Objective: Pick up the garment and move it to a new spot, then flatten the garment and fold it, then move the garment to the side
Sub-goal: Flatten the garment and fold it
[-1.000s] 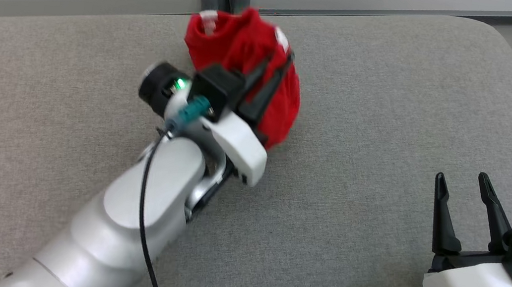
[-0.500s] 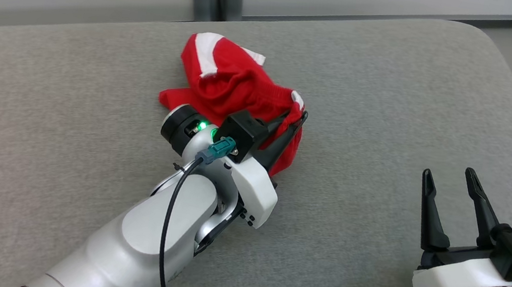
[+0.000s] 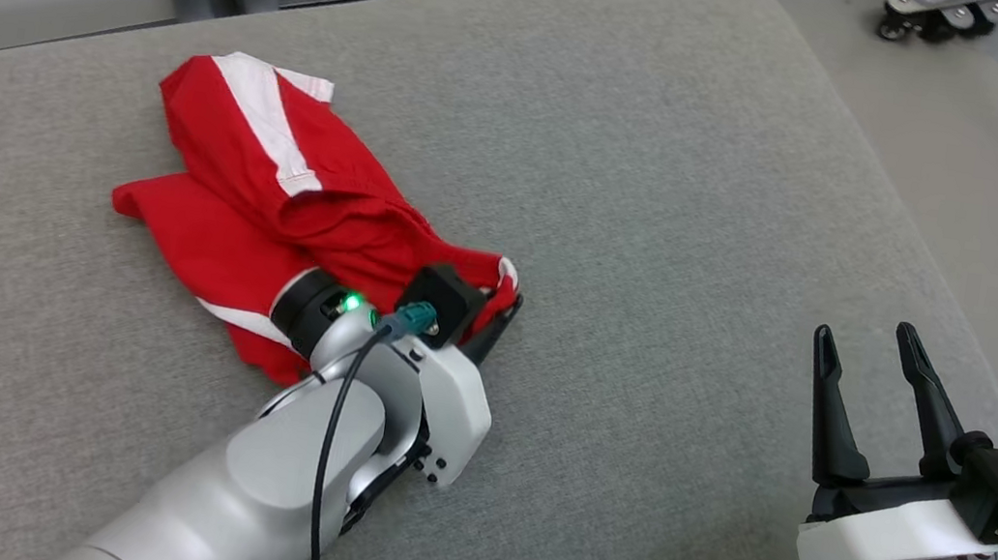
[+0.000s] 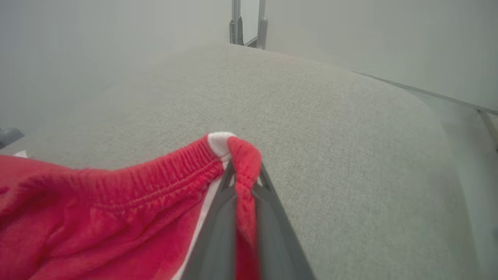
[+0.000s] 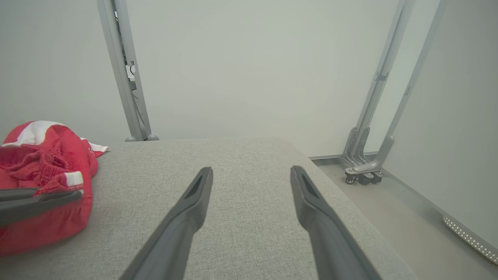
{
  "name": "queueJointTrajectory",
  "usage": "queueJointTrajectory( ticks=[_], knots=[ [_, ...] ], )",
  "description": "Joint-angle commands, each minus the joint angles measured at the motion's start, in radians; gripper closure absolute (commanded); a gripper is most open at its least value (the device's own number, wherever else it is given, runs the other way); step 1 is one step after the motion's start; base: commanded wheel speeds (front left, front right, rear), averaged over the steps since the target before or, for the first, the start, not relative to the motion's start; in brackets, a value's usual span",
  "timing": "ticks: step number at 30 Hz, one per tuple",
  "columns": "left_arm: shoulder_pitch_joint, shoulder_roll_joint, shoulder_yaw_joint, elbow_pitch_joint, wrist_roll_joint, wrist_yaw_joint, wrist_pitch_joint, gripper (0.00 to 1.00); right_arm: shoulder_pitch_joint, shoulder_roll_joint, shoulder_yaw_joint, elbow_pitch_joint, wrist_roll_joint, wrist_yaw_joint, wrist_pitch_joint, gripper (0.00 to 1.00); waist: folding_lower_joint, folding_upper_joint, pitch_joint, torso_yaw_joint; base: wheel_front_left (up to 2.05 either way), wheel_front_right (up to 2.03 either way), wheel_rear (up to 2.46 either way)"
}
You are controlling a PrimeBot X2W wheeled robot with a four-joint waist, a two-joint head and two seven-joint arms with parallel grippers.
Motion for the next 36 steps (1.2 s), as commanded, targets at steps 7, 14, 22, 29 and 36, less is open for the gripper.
queueJointTrajectory(
  ticks=[7,14,22,29,36],
  knots=[
    [0.038,0.006,-0.081,0.005,-0.067,0.000,0.021,0.00,0.006,-0.003,0.005,-0.001,0.010,0.002,-0.006,0.00,0.0000,0.0000,0.004,0.008,0.00,0.00,0.00],
    [0.061,0.006,-0.136,-0.061,-0.137,0.005,-0.015,0.00,0.012,-0.003,-0.007,-0.002,-0.004,0.002,-0.006,0.00,0.0000,0.0000,-0.019,0.101,0.00,0.00,0.00],
    [0.090,0.007,-0.074,-0.056,-0.199,0.057,-0.068,0.00,0.028,-0.004,-0.027,-0.009,-0.014,0.002,-0.006,0.00,0.0000,0.0000,-0.049,0.224,0.00,0.00,0.00],
    [0.106,0.068,0.078,-0.059,-0.171,0.091,-0.074,0.00,0.016,-0.004,0.007,0.005,0.008,0.002,-0.006,0.00,0.0000,0.0000,-0.052,0.267,0.00,0.00,0.00],
    [0.154,0.086,0.200,-0.128,-0.114,0.096,-0.074,0.00,-0.027,-0.003,0.103,0.104,0.014,0.002,0.010,0.00,0.0000,0.0000,-0.049,0.301,0.00,0.00,0.00]
  ],
)
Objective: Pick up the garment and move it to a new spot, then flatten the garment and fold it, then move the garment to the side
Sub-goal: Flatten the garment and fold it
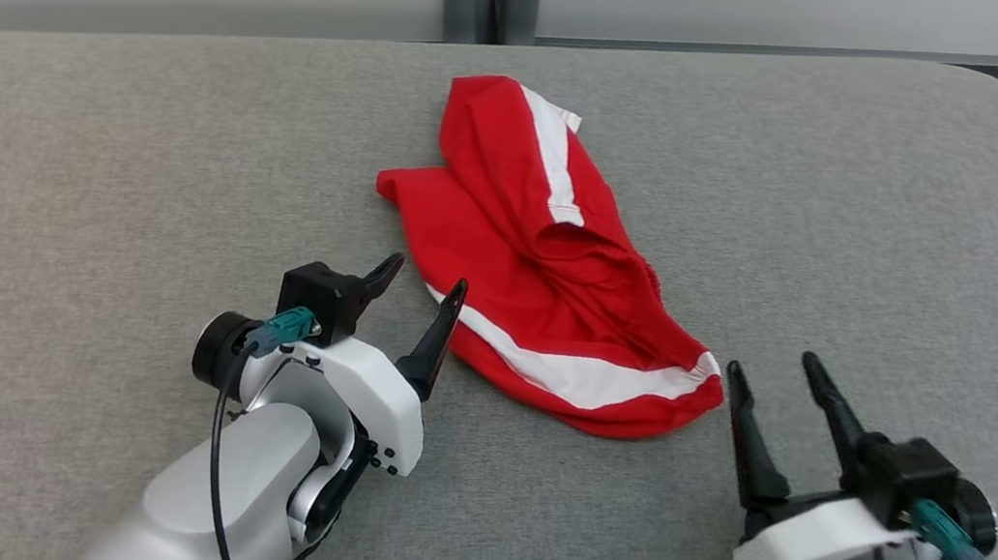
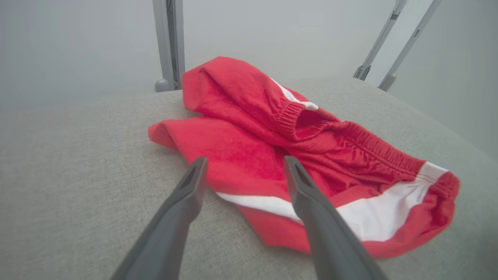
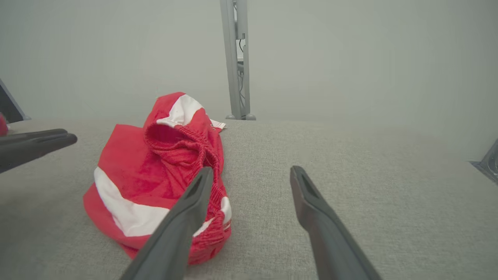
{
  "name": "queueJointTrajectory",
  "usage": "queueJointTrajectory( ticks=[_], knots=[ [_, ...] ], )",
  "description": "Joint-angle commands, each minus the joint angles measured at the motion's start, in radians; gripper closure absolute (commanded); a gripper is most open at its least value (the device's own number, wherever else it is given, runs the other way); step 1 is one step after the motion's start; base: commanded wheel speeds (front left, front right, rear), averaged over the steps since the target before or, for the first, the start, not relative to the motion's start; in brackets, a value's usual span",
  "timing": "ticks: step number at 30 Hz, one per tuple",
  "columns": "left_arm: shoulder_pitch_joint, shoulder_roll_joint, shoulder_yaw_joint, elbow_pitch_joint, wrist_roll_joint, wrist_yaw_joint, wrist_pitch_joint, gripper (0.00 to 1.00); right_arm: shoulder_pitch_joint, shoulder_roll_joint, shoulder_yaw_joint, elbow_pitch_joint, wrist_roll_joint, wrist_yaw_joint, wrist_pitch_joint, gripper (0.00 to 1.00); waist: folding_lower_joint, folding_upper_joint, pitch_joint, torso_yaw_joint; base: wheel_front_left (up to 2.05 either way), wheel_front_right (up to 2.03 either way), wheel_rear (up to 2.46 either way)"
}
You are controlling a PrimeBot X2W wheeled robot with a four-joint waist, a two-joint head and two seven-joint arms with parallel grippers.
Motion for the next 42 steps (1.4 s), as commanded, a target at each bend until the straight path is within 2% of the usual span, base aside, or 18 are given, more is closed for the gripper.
queueJointTrajectory(
  ticks=[1,8,16,17,18,19,21,23,32,42],
  knots=[
    [0.022,0.006,0.021,-0.017,0.022,0.005,-0.004,0.00,-0.026,-0.005,0.014,0.027,-0.004,0.002,0.020,0.00,0.0000,0.0000,-0.001,0.020,0.00,0.00,0.00],
    [0.101,-0.005,0.122,-0.117,0.119,0.008,-0.005,0.00,-0.117,-0.024,0.046,0.171,0.017,0.002,0.154,0.00,0.0000,0.0000,-0.009,0.104,0.00,0.00,0.00],
    [0.194,-0.018,0.233,-0.205,0.189,0.003,-0.004,0.00,-0.169,-0.027,0.014,0.311,0.040,0.002,0.278,0.00,0.0000,0.0000,-0.017,0.186,0.00,0.00,0.00],
    [0.206,-0.019,0.247,-0.215,0.195,0.001,-0.004,0.00,-0.174,-0.025,0.012,0.320,0.046,0.002,0.287,0.17,0.0000,0.0000,-0.019,0.193,0.00,0.00,0.00],
    [0.216,-0.020,0.261,-0.224,0.201,0.000,-0.004,0.00,-0.176,-0.023,0.010,0.324,0.052,0.002,0.293,0.44,0.0000,0.0000,-0.021,0.198,0.00,0.00,0.00],
    [0.226,-0.021,0.275,-0.233,0.207,-0.002,-0.004,0.00,-0.176,-0.022,0.009,0.327,0.057,0.002,0.297,0.58,0.0000,0.0000,-0.022,0.202,0.00,0.00,0.00],
    [0.246,-0.023,0.300,-0.247,0.218,-0.004,-0.005,0.00,-0.176,-0.017,0.013,0.322,0.070,0.002,0.299,1.00,0.0000,0.0000,-0.026,0.209,0.00,0.00,0.00],
    [0.263,-0.025,0.326,-0.259,0.225,-0.009,-0.005,0.00,-0.181,-0.013,0.032,0.301,0.097,0.002,0.286,1.00,0.0000,0.0000,-0.029,0.213,0.00,0.00,0.00],
    [0.321,-0.025,0.448,-0.296,0.257,-0.021,-0.005,0.00,-0.285,-0.005,0.242,0.129,0.321,0.002,0.298,1.00,0.0000,0.0000,-0.052,0.234,0.00,0.00,0.00],
    [0.352,-0.041,0.502,-0.293,0.276,-0.040,-0.005,0.00,-0.394,-0.004,0.371,-0.013,0.612,0.002,0.292,1.00,0.0000,0.0000,-0.080,0.258,0.00,0.00,0.00]
  ],
)
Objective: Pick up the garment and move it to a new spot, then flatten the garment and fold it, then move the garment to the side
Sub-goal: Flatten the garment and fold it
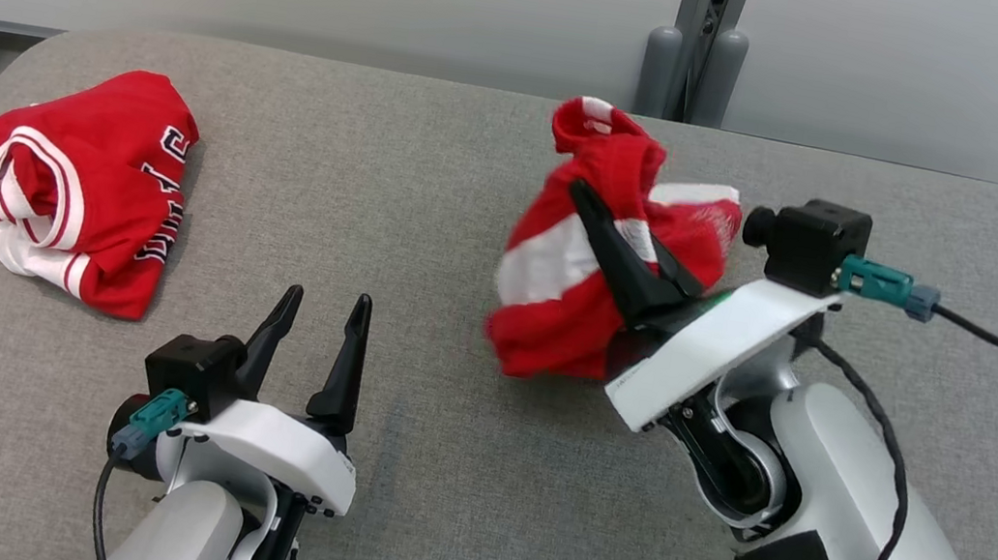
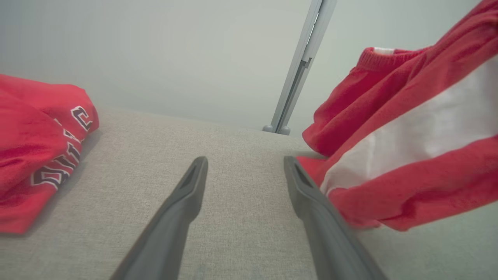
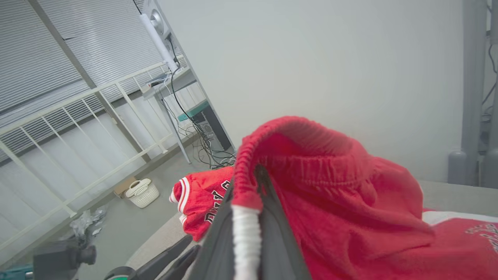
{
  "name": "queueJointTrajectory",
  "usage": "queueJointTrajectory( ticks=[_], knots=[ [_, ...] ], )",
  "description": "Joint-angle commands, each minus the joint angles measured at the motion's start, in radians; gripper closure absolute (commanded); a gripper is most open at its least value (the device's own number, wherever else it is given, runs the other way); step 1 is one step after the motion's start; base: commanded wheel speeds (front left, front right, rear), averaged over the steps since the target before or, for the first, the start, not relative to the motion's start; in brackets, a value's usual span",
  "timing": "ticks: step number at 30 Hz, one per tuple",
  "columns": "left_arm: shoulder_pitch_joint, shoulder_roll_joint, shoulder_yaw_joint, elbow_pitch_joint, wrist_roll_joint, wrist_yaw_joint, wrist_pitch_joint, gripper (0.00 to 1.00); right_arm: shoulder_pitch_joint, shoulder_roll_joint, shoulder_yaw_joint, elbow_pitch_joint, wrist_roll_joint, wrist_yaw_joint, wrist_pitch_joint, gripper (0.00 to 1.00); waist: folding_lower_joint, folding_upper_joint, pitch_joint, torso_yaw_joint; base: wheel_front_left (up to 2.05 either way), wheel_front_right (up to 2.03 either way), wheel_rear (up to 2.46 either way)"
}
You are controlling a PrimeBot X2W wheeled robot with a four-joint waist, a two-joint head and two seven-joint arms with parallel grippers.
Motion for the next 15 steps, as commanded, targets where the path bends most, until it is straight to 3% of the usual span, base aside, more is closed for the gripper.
queueJointTrajectory(
  ticks=[1,8,15],
  knots=[
    [0.013,0.002,0.007,0.000,0.009,-0.006,-0.004,0.00,-0.018,-0.003,0.007,-0.015,0.023,0.002,-0.010,1.00,0.0000,0.0000,-0.004,0.001,0.00,0.00,0.00],
    [0.028,-0.003,0.055,-0.008,0.021,-0.007,-0.004,0.00,-0.081,-0.003,0.021,-0.107,0.195,0.002,-0.068,1.00,0.0000,0.0000,-0.019,-0.009,0.00,0.00,0.00],
    [0.051,0.001,0.112,-0.035,0.040,-0.002,-0.004,0.00,0.009,-0.031,-0.041,0.029,0.142,0.002,-0.055,1.00,0.0000,0.0000,-0.016,-0.019,0.00,0.00,0.00]
  ],
)
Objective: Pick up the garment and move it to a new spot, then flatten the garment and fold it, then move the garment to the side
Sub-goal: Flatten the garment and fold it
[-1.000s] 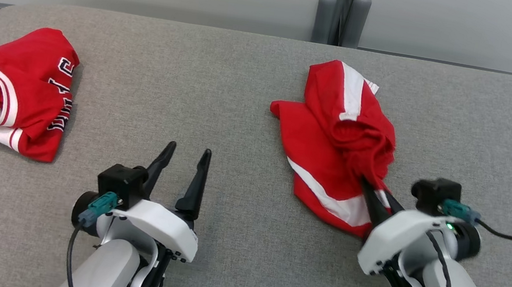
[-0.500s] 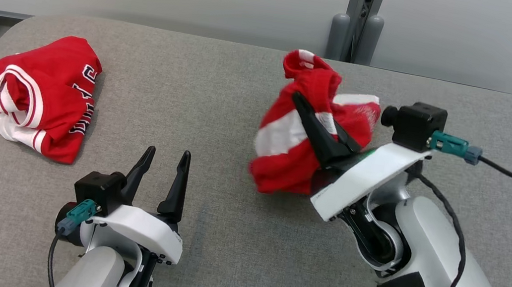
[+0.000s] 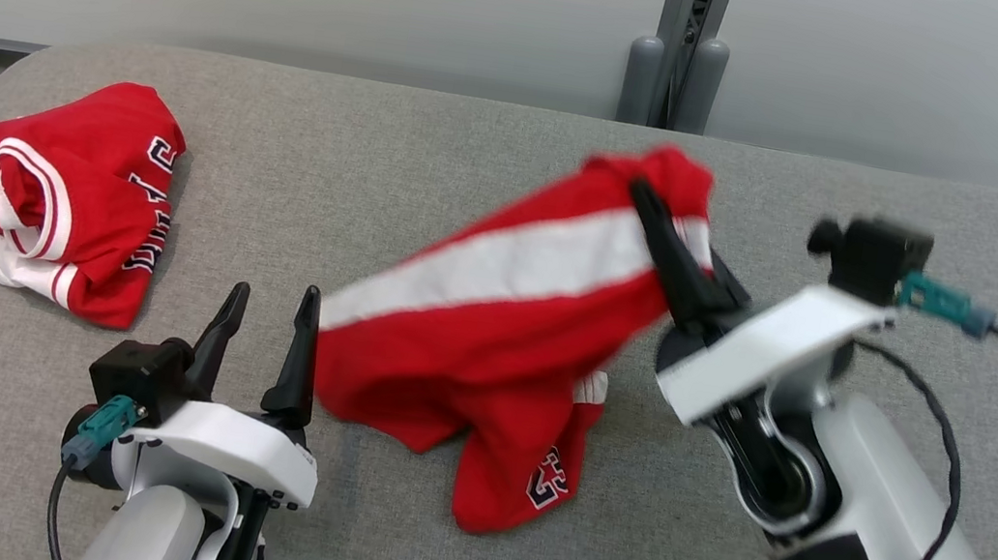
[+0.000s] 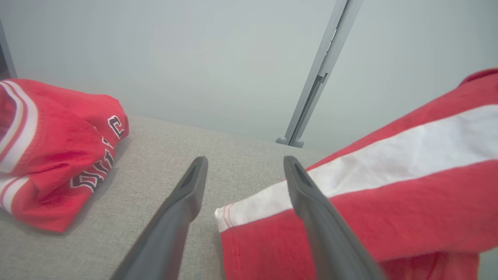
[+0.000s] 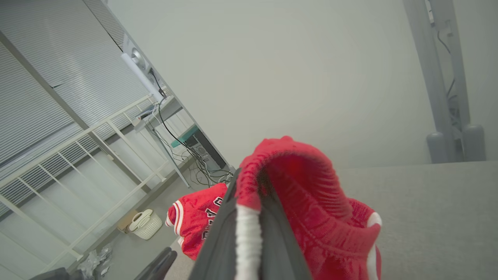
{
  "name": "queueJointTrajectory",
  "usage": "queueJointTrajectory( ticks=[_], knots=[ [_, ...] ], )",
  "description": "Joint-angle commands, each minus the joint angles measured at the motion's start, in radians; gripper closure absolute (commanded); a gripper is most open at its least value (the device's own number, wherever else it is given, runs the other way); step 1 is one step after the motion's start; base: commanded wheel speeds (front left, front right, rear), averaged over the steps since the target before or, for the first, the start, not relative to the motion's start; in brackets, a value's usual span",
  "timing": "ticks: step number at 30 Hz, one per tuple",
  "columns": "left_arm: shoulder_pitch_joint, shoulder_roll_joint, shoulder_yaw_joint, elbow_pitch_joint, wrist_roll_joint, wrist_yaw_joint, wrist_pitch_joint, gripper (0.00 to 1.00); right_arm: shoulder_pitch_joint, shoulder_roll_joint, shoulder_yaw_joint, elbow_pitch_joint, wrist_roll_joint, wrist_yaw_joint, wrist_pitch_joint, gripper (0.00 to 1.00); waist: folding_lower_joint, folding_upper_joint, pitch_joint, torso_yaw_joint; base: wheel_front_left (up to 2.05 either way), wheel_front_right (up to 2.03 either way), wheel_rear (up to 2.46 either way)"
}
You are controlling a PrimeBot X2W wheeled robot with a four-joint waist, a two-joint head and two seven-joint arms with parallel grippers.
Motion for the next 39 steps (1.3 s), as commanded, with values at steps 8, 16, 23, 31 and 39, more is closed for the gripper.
queueJointTrajectory(
  ticks=[8,16,23,31,39],
  knots=[
    [0.033,-0.001,0.001,-0.011,0.029,-0.017,-0.004,0.00,0.176,-0.106,-0.049,0.184,-0.035,0.002,-0.023,1.00,0.0000,0.0000,0.011,-0.010,0.00,0.00,0.00],
    [0.037,-0.006,-0.011,-0.002,0.040,-0.026,-0.004,0.00,0.241,-0.183,-0.045,0.230,-0.005,0.002,-0.032,1.00,0.0000,0.0000,0.011,-0.033,0.00,0.00,0.00],
    [0.022,-0.008,-0.036,0.005,0.044,-0.036,-0.004,0.00,0.202,-0.216,0.025,0.273,0.009,0.002,-0.059,1.00,0.0000,0.0000,0.027,-0.050,0.00,0.00,0.00],
    [0.026,-0.009,-0.057,0.002,0.047,-0.040,-0.004,0.00,0.177,-0.250,0.106,0.324,0.031,0.002,-0.105,0.00,0.0000,0.0000,0.032,-0.064,0.00,0.00,0.00],
    [0.061,-0.002,-0.061,-0.018,0.032,-0.033,0.002,0.00,0.210,-0.321,0.126,0.357,0.043,0.002,-0.188,0.00,0.0000,0.0000,0.016,-0.095,0.00,0.00,0.00]
  ],
)
